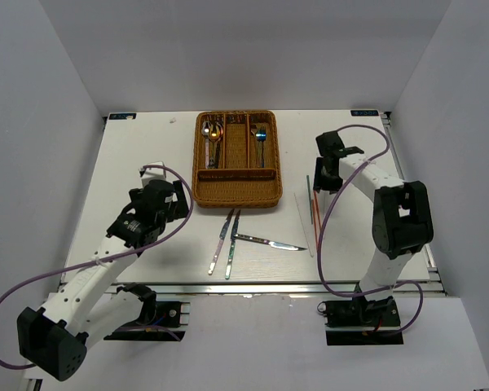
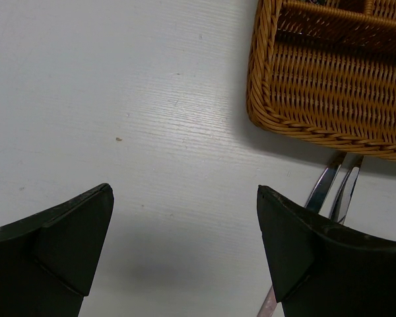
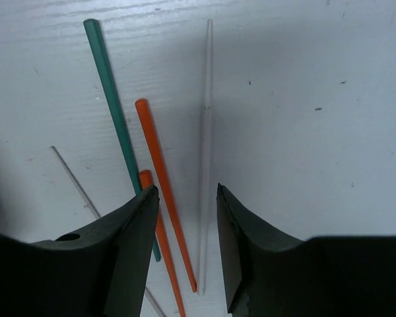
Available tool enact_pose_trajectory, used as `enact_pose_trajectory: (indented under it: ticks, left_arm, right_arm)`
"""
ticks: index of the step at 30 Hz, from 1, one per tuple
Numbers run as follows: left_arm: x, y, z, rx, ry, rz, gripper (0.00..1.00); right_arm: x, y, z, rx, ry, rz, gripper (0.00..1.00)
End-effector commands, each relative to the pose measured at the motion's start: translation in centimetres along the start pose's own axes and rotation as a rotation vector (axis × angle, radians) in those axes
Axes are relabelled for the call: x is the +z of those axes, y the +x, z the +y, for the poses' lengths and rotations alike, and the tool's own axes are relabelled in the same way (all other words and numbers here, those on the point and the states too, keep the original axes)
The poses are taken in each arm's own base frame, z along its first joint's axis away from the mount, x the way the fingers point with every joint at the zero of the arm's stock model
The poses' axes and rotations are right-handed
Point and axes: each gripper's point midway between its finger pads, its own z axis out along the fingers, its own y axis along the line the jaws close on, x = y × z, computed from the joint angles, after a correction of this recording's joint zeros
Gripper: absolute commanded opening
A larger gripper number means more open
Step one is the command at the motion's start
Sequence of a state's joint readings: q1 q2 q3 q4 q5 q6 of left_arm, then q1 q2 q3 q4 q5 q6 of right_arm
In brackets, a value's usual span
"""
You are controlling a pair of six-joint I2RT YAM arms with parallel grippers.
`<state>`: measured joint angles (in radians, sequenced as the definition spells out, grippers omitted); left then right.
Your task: Sort the eating utensils into containers
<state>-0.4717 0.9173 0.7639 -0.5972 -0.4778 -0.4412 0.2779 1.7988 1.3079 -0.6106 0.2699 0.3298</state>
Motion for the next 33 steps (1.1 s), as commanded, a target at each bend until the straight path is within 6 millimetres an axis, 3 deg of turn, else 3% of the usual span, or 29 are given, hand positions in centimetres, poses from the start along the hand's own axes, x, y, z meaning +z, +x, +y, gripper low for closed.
enact_pose_trajectory:
  ticks: [1, 16, 23, 28, 30, 31, 33]
  left_arm:
    - [-0.2, -1.0, -0.7, -0.004, 0.025, -0.023, 0.98]
    - [0.0, -0.9, -0.6, 0.000, 0.018, -0.014, 0.98]
    - [0.1, -0.7, -0.7, 0.003, 0.021, -0.006, 0.98]
    - [0.0, -0.9, -0.7, -0.008, 0.017, -0.011, 0.98]
    - [-0.2, -1.1, -1.3, -0.033, 0.047, -0.010, 0.98]
    - [-0.5, -1.6, -1.9, -0.047, 0.073, -0.011, 0.98]
    - [-1.0, -2.0, -4.2, -0.111, 0.180, 0.005, 0.98]
  right_arm:
    - [-1.1, -0.1, 0.3, 0.030, -0.047, -0.062, 0.46]
    - [2.6, 4.3, -0.7, 0.020, -0.014, 0.054, 0.35]
    - [3.4, 5.5, -0.9, 0.030, -0.022, 0.081, 0.32]
    - [4.6, 7.6, -1.5, 0.042, -0.018, 0.156, 0.20]
    - [4.5, 8.2, -2.1, 0.055, -0.015, 0.164, 0.09]
    - [4.5, 8.2, -2.6, 0.069, -0.005, 0.161, 0.01]
    - [3.6, 7.4, -4.0, 0.102, 0.044, 0.120, 0.00]
